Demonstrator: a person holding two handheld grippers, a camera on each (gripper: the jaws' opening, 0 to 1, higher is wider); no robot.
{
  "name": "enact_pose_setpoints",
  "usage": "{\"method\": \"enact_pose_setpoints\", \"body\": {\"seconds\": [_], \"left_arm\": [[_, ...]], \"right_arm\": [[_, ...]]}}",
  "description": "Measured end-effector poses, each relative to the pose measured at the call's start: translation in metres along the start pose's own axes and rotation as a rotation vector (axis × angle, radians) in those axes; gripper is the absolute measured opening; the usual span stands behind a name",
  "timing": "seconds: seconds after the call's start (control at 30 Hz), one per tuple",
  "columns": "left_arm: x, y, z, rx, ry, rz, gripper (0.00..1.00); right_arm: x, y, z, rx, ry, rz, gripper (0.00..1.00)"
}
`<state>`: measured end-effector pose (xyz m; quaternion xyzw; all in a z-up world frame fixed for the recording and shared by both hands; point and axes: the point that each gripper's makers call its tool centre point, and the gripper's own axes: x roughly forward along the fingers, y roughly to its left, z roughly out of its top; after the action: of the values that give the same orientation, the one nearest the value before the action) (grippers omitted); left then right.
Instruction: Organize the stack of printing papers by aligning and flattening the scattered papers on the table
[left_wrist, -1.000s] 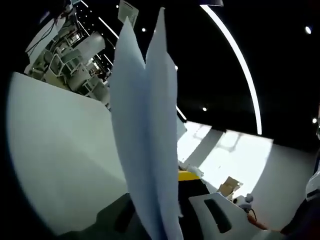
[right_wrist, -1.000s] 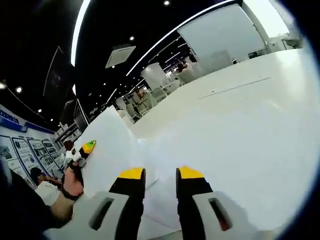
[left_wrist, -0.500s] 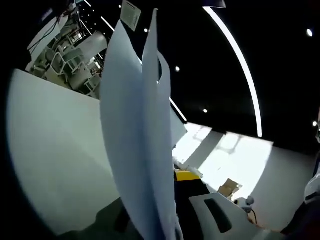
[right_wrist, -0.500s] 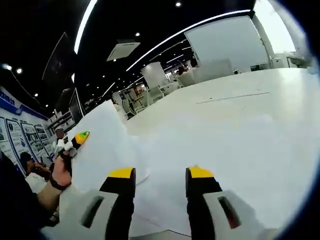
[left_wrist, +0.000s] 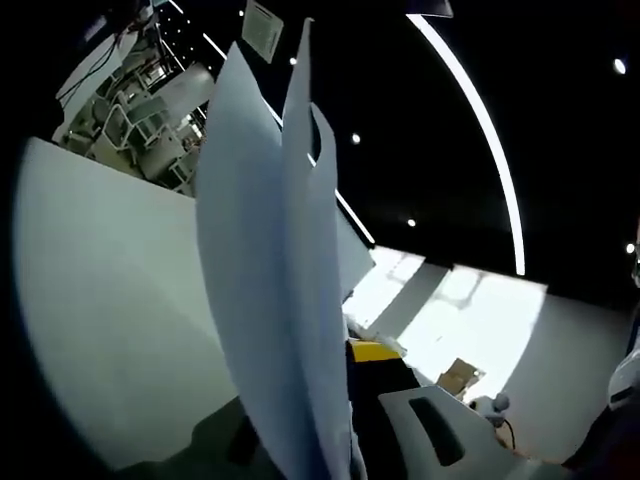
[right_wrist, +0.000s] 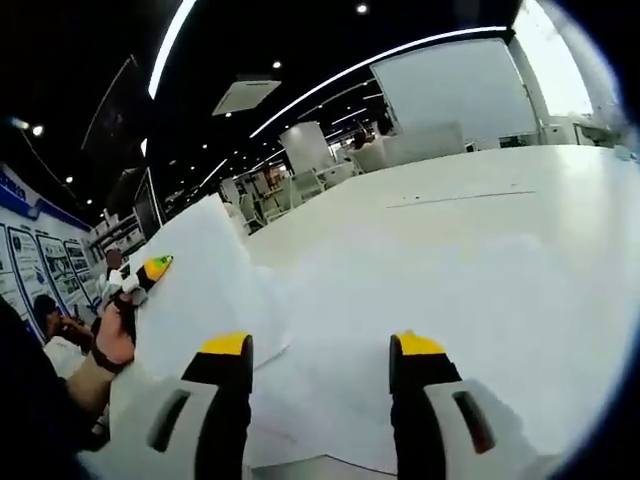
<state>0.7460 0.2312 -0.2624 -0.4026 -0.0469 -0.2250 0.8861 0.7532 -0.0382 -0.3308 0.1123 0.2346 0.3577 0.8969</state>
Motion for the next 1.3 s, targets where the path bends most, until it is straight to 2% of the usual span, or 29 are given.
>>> {"method": "enact_pose_setpoints", "body": {"seconds": [0.23,0.4,0.6,1.3], "left_arm": [[0.000,0.000,0.000,-0.001,-0.001,0.000,0.07],[0.000,0.000,0.000,-0.002,-0.004,0.001,0.07],[-0.001,0.000,0.000,-0.003,-0.005,0.002,0.07],[-0.002,0.000,0.000,-0.003,-0.006,0.004,0.07]], "right_arm": [[-0.002,-0.004,0.003,-0.027,-0.019,-0.020,0.58],[-0.004,-0.004,0.003,-0.025,-0.025,-0.033,0.69],[-0.008,-0.006,0.003,-0.030,-0.040,-0.056,0.75],[-0.018,-0.021,0.003,-0.126,-0.030,-0.146,0.79]]}}
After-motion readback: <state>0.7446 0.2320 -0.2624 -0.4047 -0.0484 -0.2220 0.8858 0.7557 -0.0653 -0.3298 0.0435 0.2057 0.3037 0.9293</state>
